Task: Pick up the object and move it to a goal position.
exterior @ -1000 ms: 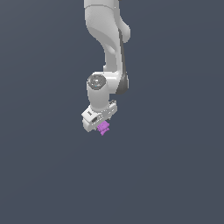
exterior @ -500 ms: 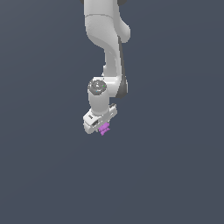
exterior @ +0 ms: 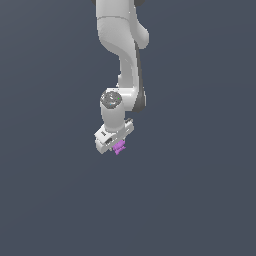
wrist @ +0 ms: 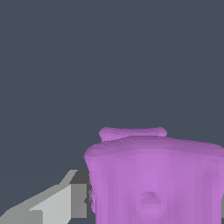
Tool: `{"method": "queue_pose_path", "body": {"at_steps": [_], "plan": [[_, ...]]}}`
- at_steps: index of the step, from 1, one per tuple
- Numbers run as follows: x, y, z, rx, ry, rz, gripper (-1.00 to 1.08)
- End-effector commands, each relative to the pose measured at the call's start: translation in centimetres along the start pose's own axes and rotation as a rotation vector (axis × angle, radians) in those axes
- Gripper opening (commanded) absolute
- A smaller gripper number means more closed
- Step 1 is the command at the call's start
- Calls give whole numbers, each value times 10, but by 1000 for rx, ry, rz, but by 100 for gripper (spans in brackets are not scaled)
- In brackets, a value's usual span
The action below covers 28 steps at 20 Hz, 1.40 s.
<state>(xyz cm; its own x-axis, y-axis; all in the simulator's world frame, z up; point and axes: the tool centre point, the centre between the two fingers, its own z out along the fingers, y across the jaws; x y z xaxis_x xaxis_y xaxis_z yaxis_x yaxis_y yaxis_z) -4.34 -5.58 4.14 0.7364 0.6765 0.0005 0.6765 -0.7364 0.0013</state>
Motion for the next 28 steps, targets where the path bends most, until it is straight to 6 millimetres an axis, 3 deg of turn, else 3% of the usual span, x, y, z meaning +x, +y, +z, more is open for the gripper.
{"method": "queue_pose_path", "body": {"at_steps": [1,7,12,28], "plan": [[1,1,-1,-3,2,1,-100],[15,13,-13,-54,36,24,-100],[37,32,-35,-136,91,61,-100],[104,95,-152,-480,316,213,-100]]}}
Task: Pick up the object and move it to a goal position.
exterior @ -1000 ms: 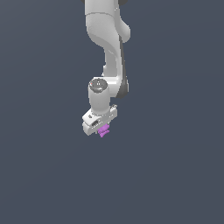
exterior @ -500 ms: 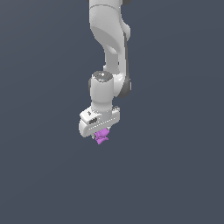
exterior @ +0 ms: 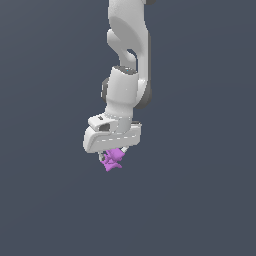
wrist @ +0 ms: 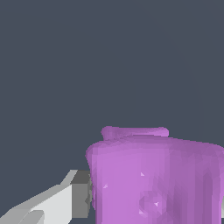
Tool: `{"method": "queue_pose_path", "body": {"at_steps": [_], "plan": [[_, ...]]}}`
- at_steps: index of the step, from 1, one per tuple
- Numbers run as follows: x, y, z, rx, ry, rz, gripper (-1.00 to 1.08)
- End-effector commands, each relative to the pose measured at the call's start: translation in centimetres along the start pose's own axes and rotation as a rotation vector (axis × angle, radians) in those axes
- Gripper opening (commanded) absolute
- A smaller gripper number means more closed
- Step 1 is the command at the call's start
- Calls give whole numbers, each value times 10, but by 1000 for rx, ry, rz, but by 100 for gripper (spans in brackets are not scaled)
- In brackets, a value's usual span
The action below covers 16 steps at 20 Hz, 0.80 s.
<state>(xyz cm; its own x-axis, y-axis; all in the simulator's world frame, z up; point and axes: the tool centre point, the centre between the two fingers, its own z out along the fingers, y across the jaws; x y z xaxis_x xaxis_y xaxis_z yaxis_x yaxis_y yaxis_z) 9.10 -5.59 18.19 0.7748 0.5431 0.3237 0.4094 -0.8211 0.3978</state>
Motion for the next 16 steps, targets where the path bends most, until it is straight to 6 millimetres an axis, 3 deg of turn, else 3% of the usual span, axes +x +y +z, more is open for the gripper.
{"method": "queue_pose_path", "body": {"at_steps": [1,16], "plan": [[13,11,-11,-47,32,21,-100],[62,57,-70,-253,160,110,-100]]}}
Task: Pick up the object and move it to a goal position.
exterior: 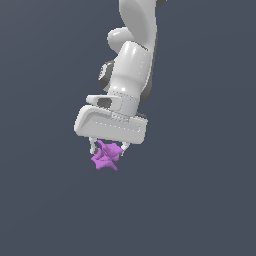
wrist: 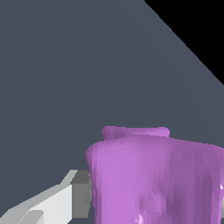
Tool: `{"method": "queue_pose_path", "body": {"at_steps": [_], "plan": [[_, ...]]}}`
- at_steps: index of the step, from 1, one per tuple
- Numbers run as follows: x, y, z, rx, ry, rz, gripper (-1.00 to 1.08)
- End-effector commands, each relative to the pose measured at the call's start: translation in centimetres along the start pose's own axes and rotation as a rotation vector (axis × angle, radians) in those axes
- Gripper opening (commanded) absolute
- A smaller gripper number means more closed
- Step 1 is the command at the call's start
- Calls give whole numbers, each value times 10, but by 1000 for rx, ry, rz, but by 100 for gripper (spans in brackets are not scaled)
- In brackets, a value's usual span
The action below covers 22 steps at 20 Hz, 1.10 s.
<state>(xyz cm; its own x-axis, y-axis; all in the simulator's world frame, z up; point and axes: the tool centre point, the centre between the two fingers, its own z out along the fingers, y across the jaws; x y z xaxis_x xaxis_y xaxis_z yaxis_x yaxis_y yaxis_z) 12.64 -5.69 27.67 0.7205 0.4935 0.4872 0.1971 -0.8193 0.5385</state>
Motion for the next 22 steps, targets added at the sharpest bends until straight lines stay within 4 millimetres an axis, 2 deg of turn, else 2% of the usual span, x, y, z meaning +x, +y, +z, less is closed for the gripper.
{"method": "queue_pose_path", "body": {"at_steps": [1,22], "plan": [[8,7,-7,-30,19,13,-100],[64,61,-76,-276,165,116,-100]]}}
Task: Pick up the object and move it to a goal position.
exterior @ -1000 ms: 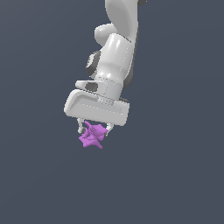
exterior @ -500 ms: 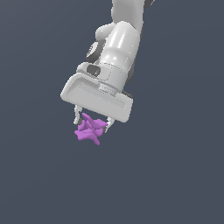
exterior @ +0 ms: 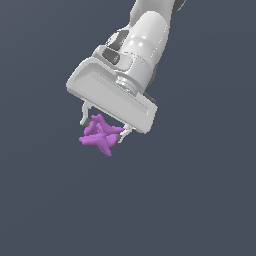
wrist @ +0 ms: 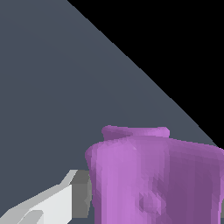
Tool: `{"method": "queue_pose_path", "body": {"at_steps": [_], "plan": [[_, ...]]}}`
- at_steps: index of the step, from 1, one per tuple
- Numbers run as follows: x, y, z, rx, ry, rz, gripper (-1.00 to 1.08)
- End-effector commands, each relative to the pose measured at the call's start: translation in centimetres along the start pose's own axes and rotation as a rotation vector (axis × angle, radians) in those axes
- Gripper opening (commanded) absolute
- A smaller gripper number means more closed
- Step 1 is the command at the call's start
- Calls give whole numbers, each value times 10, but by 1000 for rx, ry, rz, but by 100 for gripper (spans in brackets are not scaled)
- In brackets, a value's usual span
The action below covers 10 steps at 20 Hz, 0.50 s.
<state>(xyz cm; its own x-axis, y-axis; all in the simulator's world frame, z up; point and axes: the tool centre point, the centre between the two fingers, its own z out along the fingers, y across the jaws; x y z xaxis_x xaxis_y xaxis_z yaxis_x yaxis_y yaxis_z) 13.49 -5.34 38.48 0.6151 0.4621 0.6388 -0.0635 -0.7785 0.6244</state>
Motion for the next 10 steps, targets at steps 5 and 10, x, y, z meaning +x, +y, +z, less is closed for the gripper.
{"method": "queue_pose_path", "body": {"at_steps": [5,10], "plan": [[17,16,-15,-70,39,29,-100],[24,25,-23,-108,57,44,-100]]}}
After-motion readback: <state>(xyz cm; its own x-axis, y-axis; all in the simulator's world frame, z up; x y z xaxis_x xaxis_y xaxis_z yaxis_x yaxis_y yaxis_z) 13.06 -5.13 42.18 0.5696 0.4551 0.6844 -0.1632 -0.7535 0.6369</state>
